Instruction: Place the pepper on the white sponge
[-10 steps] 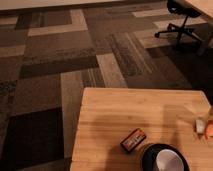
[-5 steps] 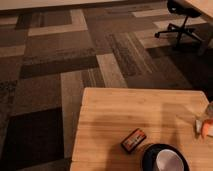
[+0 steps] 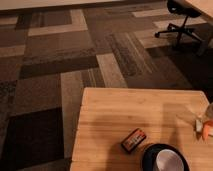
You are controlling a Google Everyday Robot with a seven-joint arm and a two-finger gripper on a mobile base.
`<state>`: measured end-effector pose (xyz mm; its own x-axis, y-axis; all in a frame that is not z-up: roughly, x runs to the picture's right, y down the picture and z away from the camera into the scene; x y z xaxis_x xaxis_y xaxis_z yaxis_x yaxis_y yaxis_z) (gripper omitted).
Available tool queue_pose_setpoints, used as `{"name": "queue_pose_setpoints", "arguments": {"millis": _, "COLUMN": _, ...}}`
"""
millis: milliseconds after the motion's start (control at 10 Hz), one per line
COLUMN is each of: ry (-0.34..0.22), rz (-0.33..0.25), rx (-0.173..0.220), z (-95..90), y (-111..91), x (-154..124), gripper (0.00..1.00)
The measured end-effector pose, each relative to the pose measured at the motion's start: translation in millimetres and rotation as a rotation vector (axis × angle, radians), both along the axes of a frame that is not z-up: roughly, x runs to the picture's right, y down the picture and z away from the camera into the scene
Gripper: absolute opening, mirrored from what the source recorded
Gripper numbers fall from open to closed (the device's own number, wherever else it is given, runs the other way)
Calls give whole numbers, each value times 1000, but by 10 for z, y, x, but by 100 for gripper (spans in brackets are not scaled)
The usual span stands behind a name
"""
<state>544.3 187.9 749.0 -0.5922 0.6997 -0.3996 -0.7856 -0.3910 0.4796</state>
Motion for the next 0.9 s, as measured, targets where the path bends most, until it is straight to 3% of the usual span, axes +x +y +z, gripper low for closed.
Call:
{"name": "queue_pose_setpoints", "arguments": {"millis": 100, "ry": 0, "rz": 0, "rx": 0, "z": 0, "y": 0, "x": 0, "gripper": 45}}
{"name": "queue_pose_setpoints", "arguments": {"millis": 300, "ry": 1, "rz": 1, "rx": -1, "z": 0, "y": 11, "x": 8, "gripper": 76}}
{"name": "queue_pose_setpoints", "arguments": {"millis": 400, "ry": 0, "rz": 0, "rx": -1, "z": 6, "y": 6, "x": 1, "gripper": 80}}
{"name": "queue_pose_setpoints", "arguments": {"millis": 900, "ry": 0, "rz": 0, "rx": -1, "z": 6, "y": 7, "x": 0, "gripper": 80}}
